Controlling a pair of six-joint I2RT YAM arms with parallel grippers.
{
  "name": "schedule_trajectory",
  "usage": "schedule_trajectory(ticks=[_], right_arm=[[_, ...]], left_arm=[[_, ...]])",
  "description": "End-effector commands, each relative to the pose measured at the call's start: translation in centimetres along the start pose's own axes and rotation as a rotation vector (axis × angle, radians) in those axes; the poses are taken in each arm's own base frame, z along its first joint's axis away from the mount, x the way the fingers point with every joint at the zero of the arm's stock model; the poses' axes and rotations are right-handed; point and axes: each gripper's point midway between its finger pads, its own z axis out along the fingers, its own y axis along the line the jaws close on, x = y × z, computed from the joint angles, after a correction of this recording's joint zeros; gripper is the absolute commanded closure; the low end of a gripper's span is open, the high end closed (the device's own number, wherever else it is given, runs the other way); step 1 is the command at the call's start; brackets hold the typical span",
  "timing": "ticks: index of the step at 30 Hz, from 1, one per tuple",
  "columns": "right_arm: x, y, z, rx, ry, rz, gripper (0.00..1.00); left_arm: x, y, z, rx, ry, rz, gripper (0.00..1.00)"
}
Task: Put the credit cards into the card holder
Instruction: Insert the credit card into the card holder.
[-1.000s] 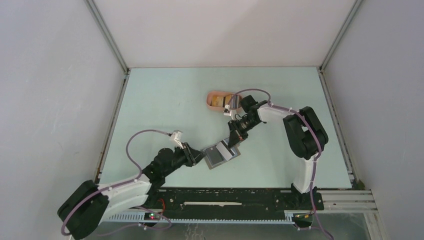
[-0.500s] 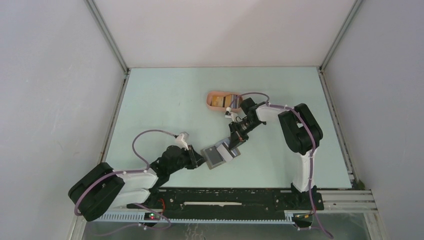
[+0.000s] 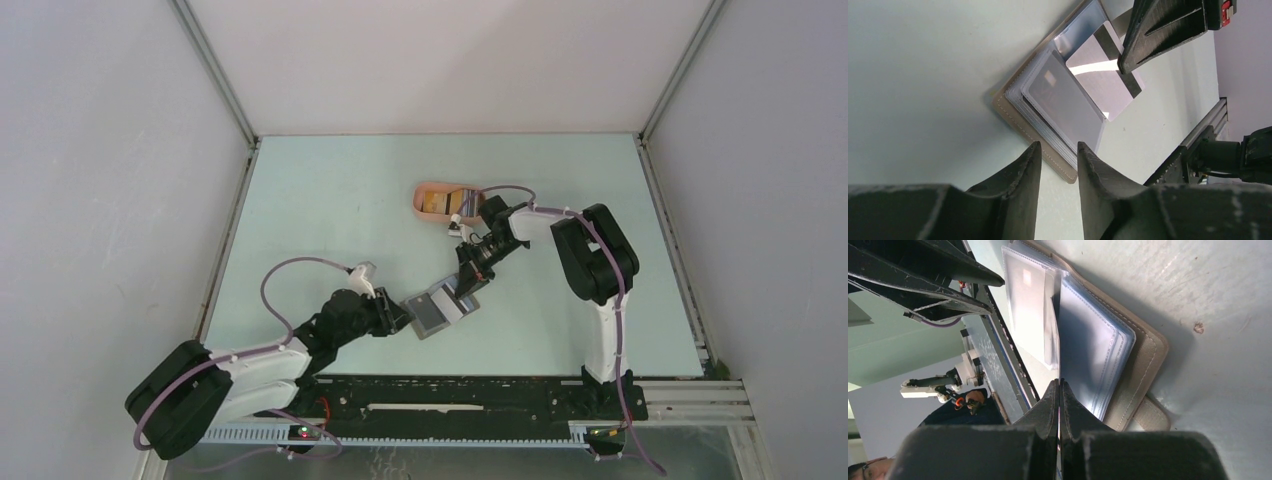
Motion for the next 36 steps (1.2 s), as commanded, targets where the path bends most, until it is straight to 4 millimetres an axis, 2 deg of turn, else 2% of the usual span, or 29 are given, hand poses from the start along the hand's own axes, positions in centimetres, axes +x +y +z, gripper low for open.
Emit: schedule_trajectory(ticks=[1, 11, 17, 22, 29, 36], right_arm=[[-0.7, 0.3, 0.0, -0.018, -0.001, 0.009, 1.0], [-0.8, 0.5, -0.1, -0.023, 0.001, 0.003, 1.0], [-0.9, 0.7, -0.1, -0.027, 0.002, -0.004, 1.0], [-0.9, 0.7, -0.1, -0.028, 0.004, -0.006, 1.0], [-1.0, 0.9, -0.1, -0.032, 0.008, -0.009, 1.0], [-0.9, 1.0, 0.3, -0.044, 0.023, -0.005, 1.0]], left_arm=[[-1.7, -1.2, 0.2, 0.006, -0.039, 0.026, 0.62], [-3.1, -3.7, 0.1, 0.086, -0.065, 0.042, 0.74], [-3.6, -4.3, -0.5, 0.109, -0.091, 0.039, 0.75], [-3.6, -4.9, 0.4, 0.128, -0.067, 0.047, 0.75], [-1.7, -3.4, 2.5, 0.078, 0.025, 0.031, 0.81], [0.3, -1.1, 2.5, 0.004, 0.09, 0.013, 0.85]])
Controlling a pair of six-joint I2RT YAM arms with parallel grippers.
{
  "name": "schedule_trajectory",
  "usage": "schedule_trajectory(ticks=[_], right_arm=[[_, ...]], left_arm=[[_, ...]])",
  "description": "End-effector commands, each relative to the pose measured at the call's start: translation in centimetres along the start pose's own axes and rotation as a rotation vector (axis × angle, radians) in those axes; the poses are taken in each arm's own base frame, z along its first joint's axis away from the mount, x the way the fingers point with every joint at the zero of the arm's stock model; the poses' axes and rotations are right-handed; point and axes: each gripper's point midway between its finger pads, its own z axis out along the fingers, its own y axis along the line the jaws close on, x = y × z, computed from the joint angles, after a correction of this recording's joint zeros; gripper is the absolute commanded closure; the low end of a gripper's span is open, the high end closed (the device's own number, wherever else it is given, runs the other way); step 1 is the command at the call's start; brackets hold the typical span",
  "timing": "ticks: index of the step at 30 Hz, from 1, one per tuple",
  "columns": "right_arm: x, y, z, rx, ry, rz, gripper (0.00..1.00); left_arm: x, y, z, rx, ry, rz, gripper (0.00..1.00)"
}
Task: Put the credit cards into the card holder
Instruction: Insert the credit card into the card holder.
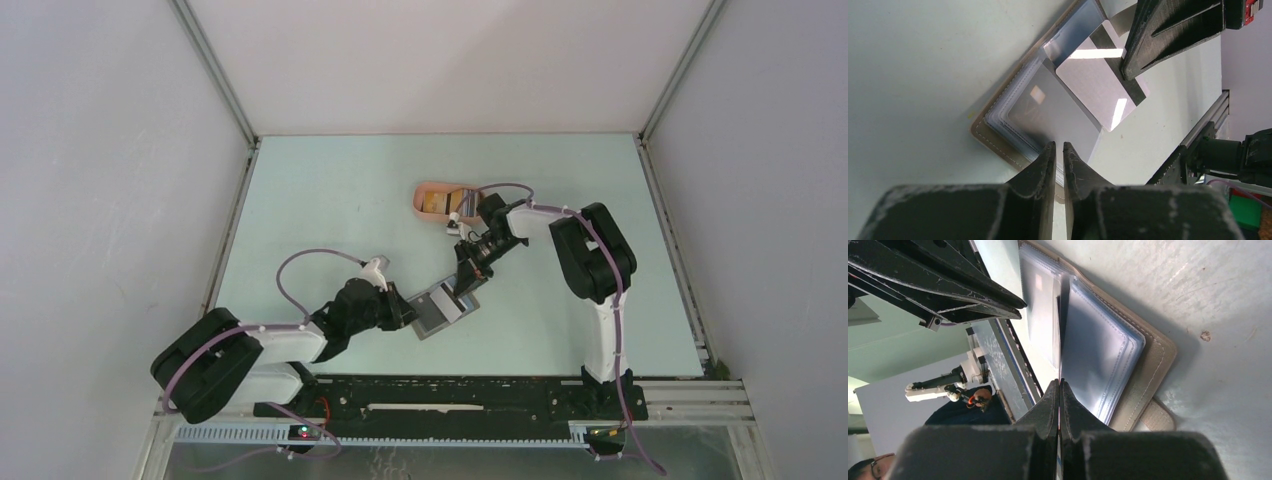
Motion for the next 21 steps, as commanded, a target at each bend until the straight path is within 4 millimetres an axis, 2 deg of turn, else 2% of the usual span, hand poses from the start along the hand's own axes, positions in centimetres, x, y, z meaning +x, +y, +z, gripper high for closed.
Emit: schedule_trajectory(ticks=[1, 9, 21], right_arm=[[-0.4, 0.5, 0.4, -0.027, 0.014, -0.014, 1.0], [-0.7, 0.4, 0.4, -0.028, 0.019, -0.012, 1.0], [-1.1, 0.2, 0.9, -0.039, 0.062, -0.006, 1.0]], left_arm=[[0.1, -0.2, 0.3, -0.001, 0.019, 0.019, 0.85], [1.0, 0.7, 0.1, -0.039, 0.06, 0.008, 0.88], [1.2, 0.6, 0.2, -0.044, 0.079, 0.016, 0.89]])
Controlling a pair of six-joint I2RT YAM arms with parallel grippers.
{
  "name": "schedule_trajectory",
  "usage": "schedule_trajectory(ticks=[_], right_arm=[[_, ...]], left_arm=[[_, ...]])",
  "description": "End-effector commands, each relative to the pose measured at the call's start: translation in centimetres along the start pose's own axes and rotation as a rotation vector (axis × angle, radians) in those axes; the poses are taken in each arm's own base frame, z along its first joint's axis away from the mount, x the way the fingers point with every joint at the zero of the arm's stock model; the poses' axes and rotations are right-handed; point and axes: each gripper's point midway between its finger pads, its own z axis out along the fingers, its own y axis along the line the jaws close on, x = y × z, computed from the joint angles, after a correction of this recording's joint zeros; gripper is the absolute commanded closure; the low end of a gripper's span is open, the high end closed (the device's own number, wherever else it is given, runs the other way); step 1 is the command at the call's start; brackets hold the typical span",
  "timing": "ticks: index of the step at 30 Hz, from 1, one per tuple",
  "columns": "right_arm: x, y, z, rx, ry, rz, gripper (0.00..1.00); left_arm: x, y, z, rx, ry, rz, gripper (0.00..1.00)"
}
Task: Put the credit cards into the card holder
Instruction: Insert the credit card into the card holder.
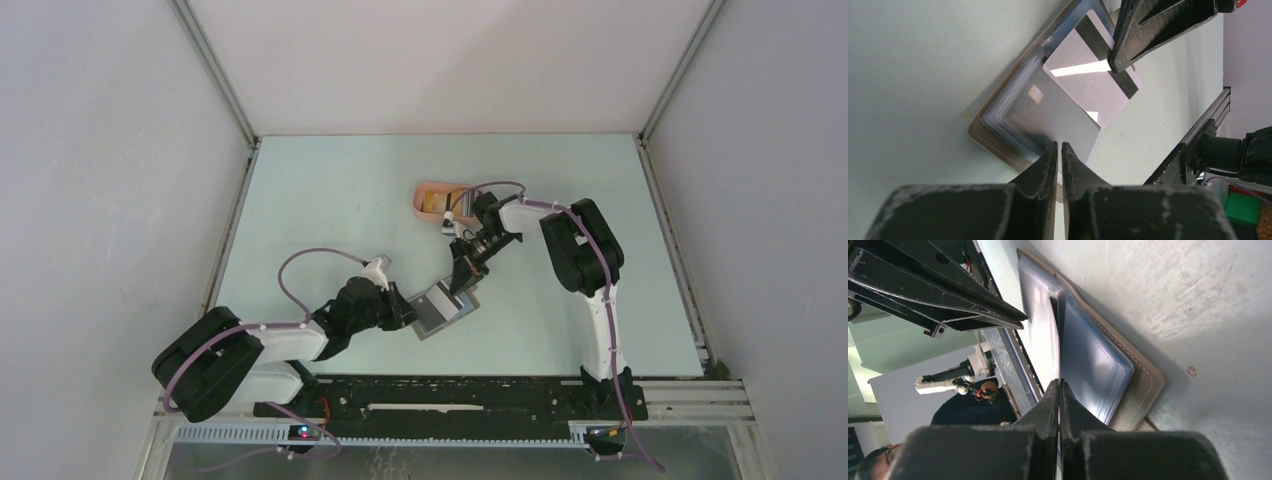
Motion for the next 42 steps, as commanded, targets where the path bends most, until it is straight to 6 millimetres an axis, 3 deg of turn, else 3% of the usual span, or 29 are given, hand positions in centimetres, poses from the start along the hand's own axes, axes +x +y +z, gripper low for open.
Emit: schedule_trajectory(ticks=[1, 16, 42], right_arm=[[-0.3, 0.3, 0.2, -0.01, 0.019, -0.026, 1.0], [-0.7, -0.6, 0.0, 0.043, 0.029, -0.124, 1.0], [0.0, -1.0, 2.0, 0.027, 0.026, -0.038, 1.0]], left_arm=[[0.9, 0.7, 0.1, -0.04, 0.056, 0.02, 0.89], [1.2, 0.7, 0.2, -0.036, 0.077, 0.025, 0.89], [1.3, 0.5, 0.2, -0.026, 0.076, 0.02, 0.89]])
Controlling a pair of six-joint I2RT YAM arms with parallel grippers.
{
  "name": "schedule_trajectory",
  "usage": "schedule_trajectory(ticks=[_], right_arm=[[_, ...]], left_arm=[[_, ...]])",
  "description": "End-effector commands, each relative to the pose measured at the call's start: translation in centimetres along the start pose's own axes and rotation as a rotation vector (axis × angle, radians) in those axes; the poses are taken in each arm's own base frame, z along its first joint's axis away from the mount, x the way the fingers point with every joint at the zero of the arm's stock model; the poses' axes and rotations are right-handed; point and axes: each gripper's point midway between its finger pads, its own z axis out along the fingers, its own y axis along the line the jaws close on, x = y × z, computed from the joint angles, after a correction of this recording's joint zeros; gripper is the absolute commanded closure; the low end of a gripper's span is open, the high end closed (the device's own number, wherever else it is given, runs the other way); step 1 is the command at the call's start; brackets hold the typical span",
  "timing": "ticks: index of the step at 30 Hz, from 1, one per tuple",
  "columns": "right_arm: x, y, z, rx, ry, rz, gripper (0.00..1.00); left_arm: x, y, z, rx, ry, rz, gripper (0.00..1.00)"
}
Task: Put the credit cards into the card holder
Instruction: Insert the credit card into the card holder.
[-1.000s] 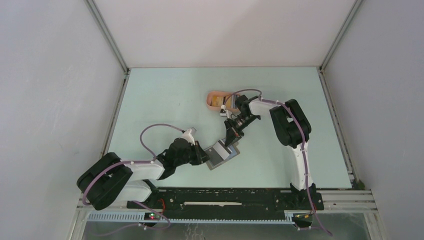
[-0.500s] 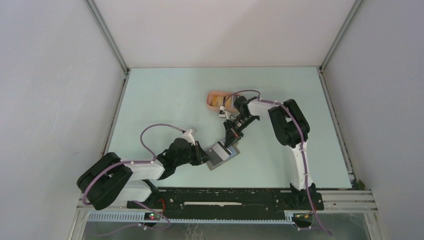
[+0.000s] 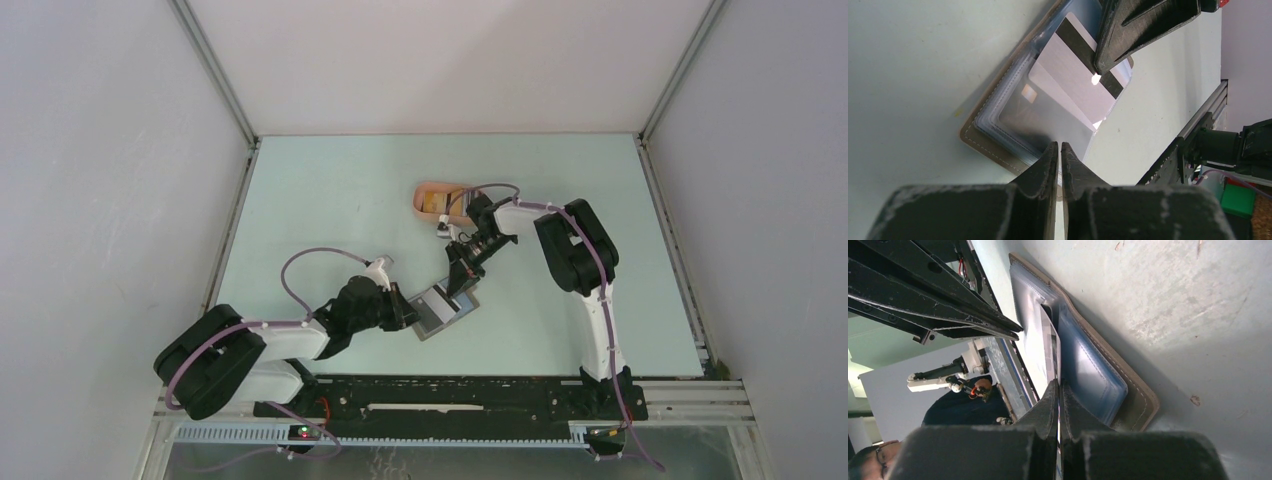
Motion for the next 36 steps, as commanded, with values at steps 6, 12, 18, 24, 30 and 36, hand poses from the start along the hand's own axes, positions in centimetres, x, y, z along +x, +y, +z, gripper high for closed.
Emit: schedule_trajectory(ticks=[6, 12, 18, 24, 30, 36], right_arm=[[0.1, -0.3, 0.8, 0.017, 0.001, -0.011, 1.0], [0.4, 0.3, 1.0, 0.019, 0.013, -0.032, 0.97], [0.5, 0.7, 0.9, 0.047, 0.025, -0.067, 0.86], [0.2, 1.0, 0.2, 0.092, 0.015, -0.106, 0.78], [0.1, 1.5, 0.1, 0.121, 0.019, -0.143, 0.73], [0.1, 1.9, 0.2, 0.153, 0.027, -0.182, 0.68]], left_arm=[[0.7, 0.5, 0.1, -0.027, 0.042, 0.021, 0.89], [0.3, 0.0, 0.0, -0.017, 0.031, 0.02, 0.86], [-1.0, -1.1, -0.4, 0.0, -0.003, 0.03, 0.8], [-2.0, -1.9, -1.8, 0.003, -0.044, 0.051, 0.72], [-1.2, -0.2, -3.1, -0.068, -0.033, 0.055, 0.73], [-0.4, 0.8, -3.3, -0.107, -0.011, 0.039, 0.82]])
